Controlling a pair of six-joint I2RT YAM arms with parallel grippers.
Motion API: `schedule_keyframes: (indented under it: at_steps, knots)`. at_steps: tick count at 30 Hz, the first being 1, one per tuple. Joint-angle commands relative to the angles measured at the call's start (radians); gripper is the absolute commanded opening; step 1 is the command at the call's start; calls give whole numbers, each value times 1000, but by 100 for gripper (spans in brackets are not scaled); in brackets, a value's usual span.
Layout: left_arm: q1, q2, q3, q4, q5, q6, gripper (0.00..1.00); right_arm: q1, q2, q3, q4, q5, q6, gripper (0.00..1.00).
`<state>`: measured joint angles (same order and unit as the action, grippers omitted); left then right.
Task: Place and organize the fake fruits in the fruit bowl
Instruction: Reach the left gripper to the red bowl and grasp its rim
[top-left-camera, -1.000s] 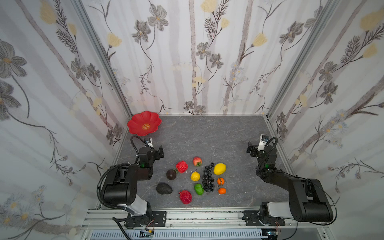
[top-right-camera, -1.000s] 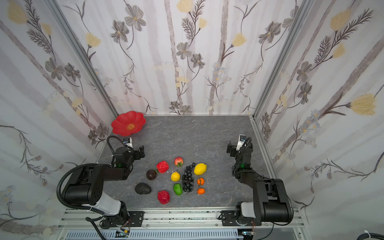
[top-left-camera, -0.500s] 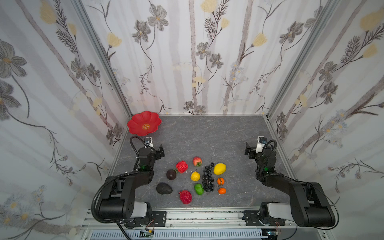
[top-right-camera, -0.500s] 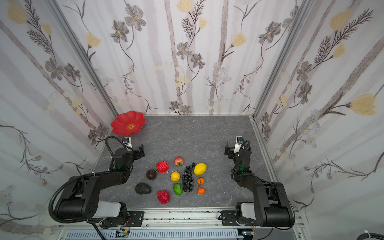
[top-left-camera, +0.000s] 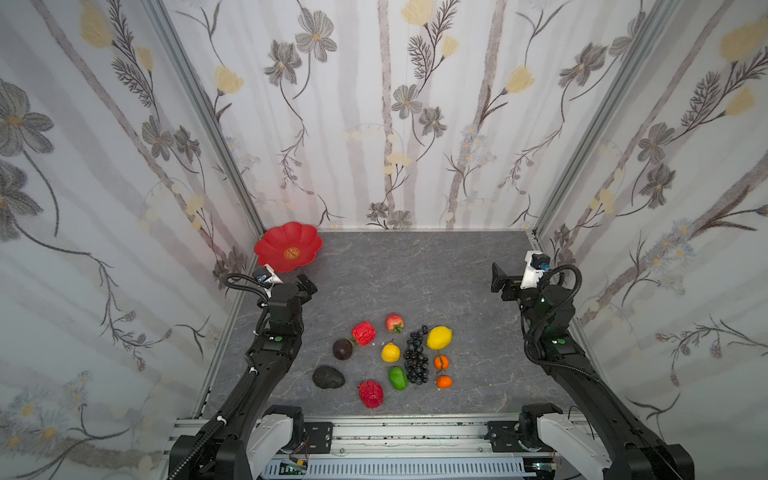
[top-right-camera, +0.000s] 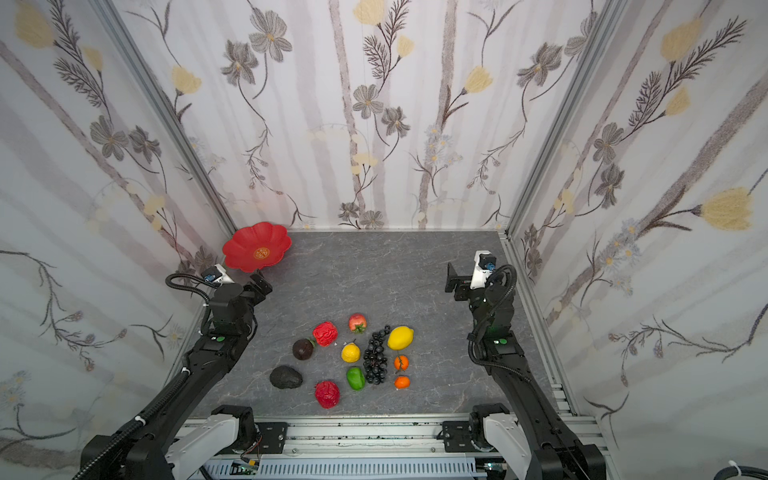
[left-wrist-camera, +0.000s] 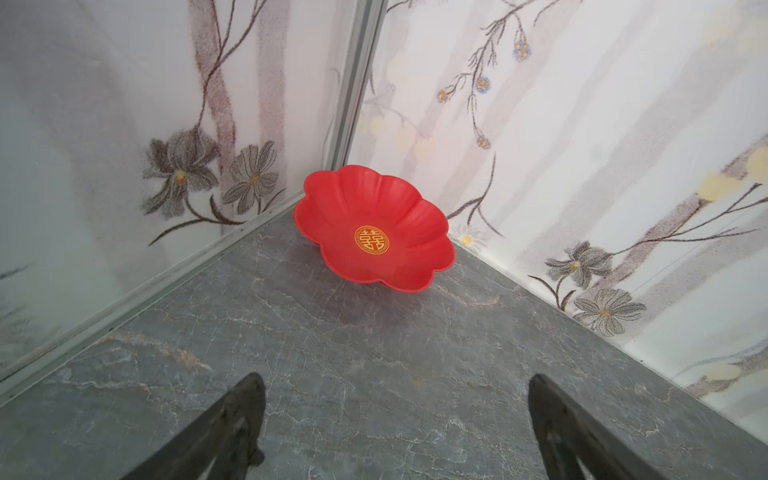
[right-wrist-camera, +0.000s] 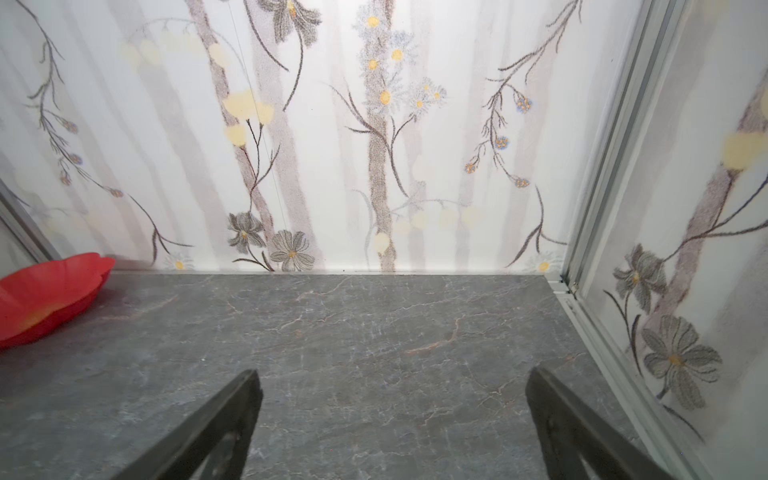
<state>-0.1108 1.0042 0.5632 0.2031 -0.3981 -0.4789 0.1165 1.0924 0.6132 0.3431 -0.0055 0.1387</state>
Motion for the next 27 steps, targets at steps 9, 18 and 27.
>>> schedule_keyframes:
  at_steps: [9, 18, 27]
  knots:
    - [169, 346, 276, -254, 184, -290, 100, -63, -5, 30, -261, -182, 349, 99]
    - [233, 723, 599, -444, 234, -384, 100, -61, 25, 5, -304, -224, 275, 99]
    - [259, 951, 822, -507, 257, -391, 94, -38, 118, -43, -227, -236, 230, 99]
